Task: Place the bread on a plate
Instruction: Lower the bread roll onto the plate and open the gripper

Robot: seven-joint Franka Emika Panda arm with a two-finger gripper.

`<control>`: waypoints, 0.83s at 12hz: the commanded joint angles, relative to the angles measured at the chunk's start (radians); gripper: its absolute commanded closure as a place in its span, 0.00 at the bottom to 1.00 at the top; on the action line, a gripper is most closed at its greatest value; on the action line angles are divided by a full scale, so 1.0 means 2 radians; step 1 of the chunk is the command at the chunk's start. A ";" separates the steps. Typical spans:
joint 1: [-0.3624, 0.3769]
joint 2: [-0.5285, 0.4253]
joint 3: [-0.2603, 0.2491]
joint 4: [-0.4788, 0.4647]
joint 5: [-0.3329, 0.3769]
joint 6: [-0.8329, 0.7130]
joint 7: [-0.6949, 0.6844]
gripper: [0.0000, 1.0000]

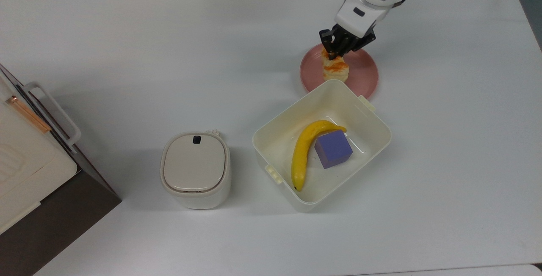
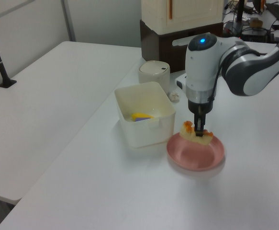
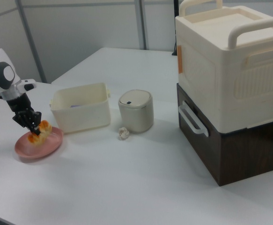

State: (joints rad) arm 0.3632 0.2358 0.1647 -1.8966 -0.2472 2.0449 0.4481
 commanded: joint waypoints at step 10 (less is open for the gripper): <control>-0.009 -0.028 0.024 0.009 -0.024 -0.091 -0.071 0.01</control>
State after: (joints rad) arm 0.3702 0.2561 0.2130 -1.8845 -0.2851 1.9823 0.4635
